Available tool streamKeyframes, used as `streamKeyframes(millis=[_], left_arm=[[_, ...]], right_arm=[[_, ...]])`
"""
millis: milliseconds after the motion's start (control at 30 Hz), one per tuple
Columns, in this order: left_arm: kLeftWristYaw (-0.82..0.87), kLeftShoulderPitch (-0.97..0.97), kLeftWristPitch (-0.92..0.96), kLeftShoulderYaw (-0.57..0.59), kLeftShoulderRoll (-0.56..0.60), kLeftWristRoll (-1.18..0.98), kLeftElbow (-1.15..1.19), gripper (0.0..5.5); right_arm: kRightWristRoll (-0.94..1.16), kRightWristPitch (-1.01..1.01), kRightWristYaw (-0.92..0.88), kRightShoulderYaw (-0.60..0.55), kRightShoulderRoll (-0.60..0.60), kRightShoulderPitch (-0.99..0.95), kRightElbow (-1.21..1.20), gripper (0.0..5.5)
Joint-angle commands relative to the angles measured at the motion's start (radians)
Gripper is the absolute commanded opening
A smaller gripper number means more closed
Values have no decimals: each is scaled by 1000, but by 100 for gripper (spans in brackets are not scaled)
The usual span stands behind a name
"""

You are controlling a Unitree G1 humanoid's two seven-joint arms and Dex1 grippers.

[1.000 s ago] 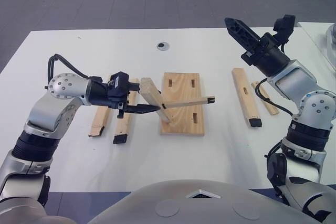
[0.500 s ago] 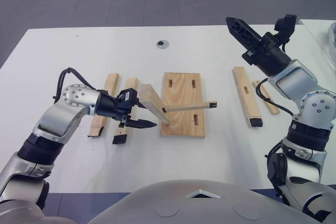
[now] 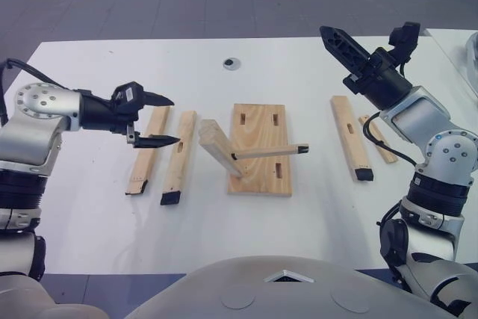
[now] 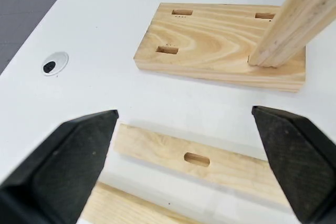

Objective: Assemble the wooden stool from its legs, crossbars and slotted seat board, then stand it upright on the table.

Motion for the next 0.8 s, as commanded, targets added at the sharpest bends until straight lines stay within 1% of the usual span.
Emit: streamKeyframes(millis=[33, 133, 233, 333, 433, 567, 800], left_arm=[[141, 60, 79, -15, 48, 157, 59, 470], [233, 137, 198, 28, -1, 136, -18, 470], [410, 170, 325, 93, -85, 139, -35, 470], [504, 204, 435, 134, -140, 118, -90, 470], [545, 242, 498, 162, -157, 109, -138, 470], [552, 294, 521, 172, -153, 106, -173, 470], [574, 237, 595, 177, -205, 44, -252, 470]], right_arm=[[10, -7, -22, -1, 6, 23, -27, 381], [21, -8, -37, -6, 8, 46, -46, 381], [45, -3, -67, -10, 12, 86, -78, 381], [76, -6, -102, -9, 16, 120, -108, 381], [106, -12, -136, -8, 19, 152, -138, 381], [146, -24, -185, -9, 24, 202, -174, 381], [156, -61, -214, 25, 38, 223, -193, 381]])
